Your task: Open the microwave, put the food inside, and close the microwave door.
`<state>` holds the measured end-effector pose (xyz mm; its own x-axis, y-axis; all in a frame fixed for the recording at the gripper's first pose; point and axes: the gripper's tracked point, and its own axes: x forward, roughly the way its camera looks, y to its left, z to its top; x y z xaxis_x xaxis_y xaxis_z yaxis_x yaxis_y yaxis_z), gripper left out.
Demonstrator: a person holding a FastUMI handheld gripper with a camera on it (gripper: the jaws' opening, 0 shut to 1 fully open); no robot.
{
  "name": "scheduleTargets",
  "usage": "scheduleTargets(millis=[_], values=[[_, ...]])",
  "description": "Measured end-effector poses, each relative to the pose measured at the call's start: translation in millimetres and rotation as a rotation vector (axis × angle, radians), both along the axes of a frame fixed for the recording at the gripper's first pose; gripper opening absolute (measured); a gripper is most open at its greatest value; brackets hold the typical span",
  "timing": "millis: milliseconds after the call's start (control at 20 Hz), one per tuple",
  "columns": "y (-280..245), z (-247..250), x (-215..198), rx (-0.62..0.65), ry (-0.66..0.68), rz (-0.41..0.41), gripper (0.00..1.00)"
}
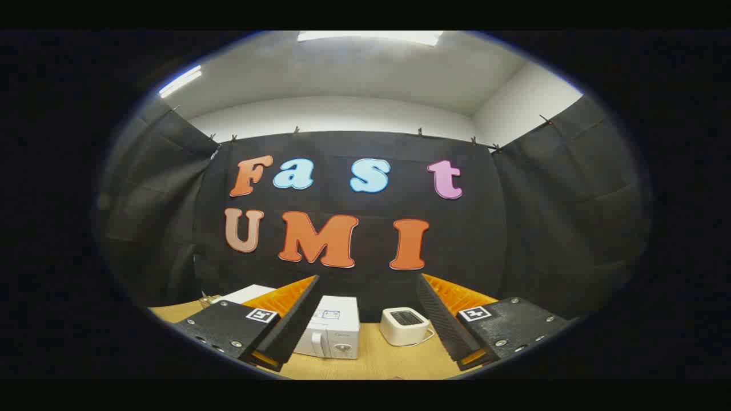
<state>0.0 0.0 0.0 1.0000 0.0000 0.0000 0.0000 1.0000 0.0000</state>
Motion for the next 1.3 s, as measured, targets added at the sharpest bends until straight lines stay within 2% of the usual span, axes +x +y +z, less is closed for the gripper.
scheduleTargets(millis=[400,1300], values=[[15.7,-6.4,2.2,-0.048,0.02,0.013,0.99],[29.4,-11.4,5.6,-0.042,0.042,-0.022,0.99]])
